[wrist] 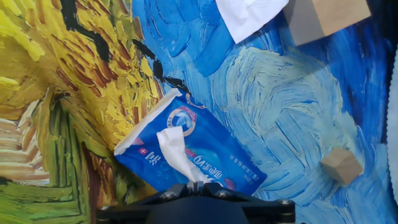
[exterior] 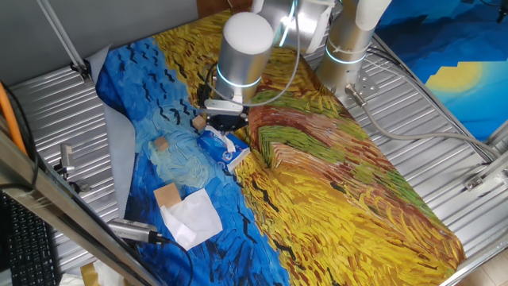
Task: Pull out a napkin
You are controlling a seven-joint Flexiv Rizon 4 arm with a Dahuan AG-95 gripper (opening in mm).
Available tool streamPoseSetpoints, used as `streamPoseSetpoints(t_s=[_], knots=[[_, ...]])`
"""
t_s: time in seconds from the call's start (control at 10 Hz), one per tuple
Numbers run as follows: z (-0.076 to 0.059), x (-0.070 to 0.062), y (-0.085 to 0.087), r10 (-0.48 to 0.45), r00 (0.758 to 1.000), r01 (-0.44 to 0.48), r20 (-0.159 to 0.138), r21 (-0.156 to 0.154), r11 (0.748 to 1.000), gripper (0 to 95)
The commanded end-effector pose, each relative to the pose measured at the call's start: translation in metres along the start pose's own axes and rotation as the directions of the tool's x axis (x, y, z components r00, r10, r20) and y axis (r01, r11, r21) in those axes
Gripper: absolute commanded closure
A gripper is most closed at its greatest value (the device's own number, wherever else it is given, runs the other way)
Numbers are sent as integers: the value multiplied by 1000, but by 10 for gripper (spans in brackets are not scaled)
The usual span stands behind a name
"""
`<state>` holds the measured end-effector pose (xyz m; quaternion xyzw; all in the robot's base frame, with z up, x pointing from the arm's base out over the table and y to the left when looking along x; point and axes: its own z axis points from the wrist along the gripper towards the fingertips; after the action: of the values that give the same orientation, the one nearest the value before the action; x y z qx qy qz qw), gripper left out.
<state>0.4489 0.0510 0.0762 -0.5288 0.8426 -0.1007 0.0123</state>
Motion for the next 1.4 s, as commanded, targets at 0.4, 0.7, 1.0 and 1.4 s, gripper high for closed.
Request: streamPoseSetpoints(t_s=[0.4, 0.7, 1.0, 1.4], knots=[[-7, 1, -2, 82, 996, -83, -34, -37, 996, 950], [-11, 1, -2, 351, 932, -360, -94, -97, 928, 950], [-14, 1, -2, 577, 800, -598, -161, -145, 788, 950], [-21, 2, -3, 668, 715, -698, -206, -146, 701, 950]])
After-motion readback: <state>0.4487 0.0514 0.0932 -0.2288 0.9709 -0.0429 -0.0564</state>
